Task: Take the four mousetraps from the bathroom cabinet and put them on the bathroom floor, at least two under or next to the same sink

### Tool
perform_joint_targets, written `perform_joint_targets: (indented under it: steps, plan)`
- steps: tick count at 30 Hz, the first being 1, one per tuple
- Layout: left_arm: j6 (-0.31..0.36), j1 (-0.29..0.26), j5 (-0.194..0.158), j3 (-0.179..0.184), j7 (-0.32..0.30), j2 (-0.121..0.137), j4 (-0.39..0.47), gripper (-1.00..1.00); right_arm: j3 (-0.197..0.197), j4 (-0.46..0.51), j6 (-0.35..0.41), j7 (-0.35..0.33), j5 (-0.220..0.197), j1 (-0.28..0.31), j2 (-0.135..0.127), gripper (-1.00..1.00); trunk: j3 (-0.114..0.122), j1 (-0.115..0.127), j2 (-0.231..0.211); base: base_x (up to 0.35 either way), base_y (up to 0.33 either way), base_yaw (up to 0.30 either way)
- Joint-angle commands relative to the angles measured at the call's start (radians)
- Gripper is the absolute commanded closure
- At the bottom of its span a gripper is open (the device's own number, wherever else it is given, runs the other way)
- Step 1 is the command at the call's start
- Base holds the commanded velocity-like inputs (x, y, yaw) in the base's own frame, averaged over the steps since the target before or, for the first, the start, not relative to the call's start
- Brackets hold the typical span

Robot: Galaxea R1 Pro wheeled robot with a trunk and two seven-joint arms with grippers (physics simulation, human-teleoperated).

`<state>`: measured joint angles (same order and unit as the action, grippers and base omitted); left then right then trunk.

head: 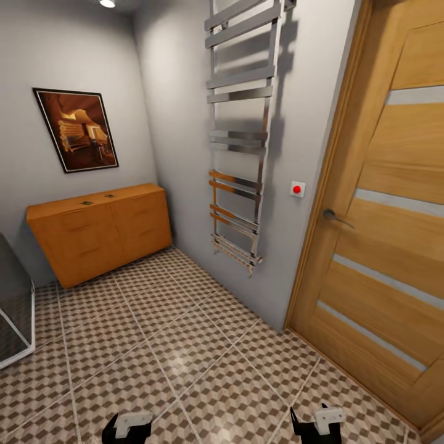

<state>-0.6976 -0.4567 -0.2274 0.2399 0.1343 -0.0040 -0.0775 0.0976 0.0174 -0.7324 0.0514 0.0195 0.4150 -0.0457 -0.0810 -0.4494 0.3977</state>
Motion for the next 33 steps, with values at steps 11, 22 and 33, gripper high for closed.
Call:
perform_joint_targets:
  steps: [11, 22, 33]
  plan:
    - [-0.005, -0.002, -0.006, 0.009, 0.002, -0.002, -0.004, -1.0, 0.007, -0.001, -0.002, 0.005, 0.002, 0.001, 0.0, -1.0, -0.007, -0.001, 0.002, 0.0, 0.0, 0.284]
    - [-0.005, -0.002, -0.006, 0.009, 0.002, -0.002, -0.004, -1.0, 0.007, -0.001, -0.002, 0.005, 0.002, 0.001, 0.0, -1.0, -0.011, -0.001, 0.002, 0.0, 0.0, 0.284]
    - [0.004, -0.002, -0.006, 0.009, 0.002, -0.002, -0.004, -1.0, 0.007, -0.001, -0.002, 0.005, 0.002, 0.001, 0.0, -1.0, -0.016, -0.001, 0.002, 0.086, 0.0, 0.26]
